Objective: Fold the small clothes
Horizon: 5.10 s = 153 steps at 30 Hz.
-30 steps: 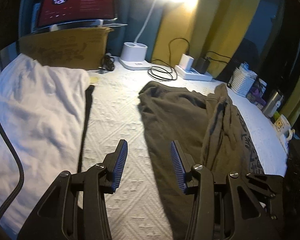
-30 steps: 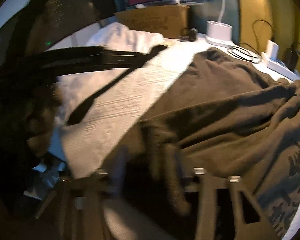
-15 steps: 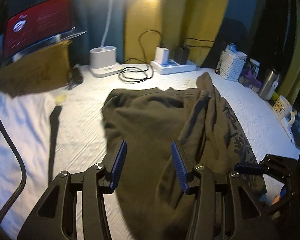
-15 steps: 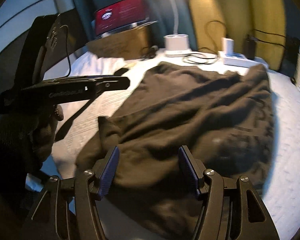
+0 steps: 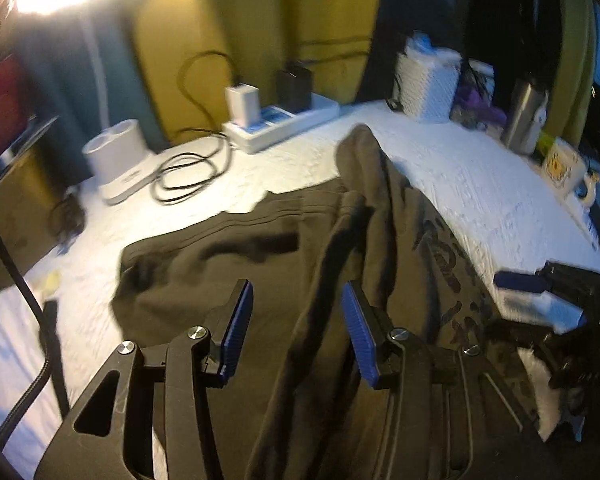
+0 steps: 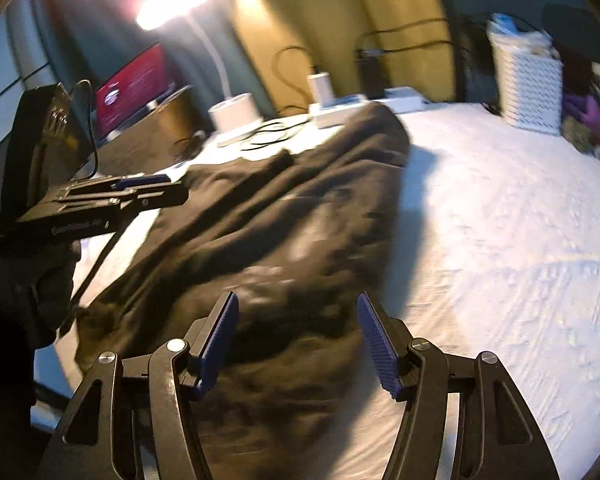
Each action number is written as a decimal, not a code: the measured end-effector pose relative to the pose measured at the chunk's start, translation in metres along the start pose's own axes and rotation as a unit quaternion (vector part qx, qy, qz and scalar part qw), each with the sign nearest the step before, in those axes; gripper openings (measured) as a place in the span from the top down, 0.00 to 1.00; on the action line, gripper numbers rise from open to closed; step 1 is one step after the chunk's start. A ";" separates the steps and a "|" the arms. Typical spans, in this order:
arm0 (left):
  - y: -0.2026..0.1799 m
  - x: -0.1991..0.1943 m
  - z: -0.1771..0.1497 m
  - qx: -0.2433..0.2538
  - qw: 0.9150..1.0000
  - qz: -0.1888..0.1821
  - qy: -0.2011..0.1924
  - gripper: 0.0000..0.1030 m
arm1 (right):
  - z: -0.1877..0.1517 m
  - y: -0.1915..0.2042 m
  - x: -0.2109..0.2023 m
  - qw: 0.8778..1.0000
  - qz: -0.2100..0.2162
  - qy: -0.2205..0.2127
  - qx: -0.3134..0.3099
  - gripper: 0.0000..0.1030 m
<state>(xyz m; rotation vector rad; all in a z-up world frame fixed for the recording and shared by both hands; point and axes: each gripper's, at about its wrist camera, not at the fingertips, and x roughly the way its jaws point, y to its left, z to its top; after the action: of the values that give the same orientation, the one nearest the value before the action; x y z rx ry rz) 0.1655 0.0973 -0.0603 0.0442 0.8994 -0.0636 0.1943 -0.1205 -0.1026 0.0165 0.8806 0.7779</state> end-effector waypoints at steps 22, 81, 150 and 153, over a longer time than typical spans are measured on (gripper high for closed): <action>0.048 -0.033 -0.006 -0.025 0.996 0.046 -0.068 0.99 | 0.019 0.000 0.026 1.000 0.016 0.014 0.011 0.37; 0.034 -0.091 -0.118 -0.074 0.996 -0.054 0.003 0.57 | -0.035 0.032 0.005 0.999 -0.032 0.034 -0.009 0.34; -0.014 0.046 0.056 0.018 0.995 -0.099 -0.025 0.94 | 0.041 -0.066 0.038 0.997 -0.060 0.001 0.040 0.34; -0.007 0.016 0.058 0.020 0.996 -0.075 -0.050 0.94 | 0.042 -0.060 0.034 0.998 -0.058 -0.004 0.034 0.34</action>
<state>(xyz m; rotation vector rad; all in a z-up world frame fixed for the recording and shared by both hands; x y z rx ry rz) 0.2198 0.0860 -0.0371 0.0102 0.7993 -0.2223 0.2730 -0.1306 -0.1171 0.0281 0.8927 0.6399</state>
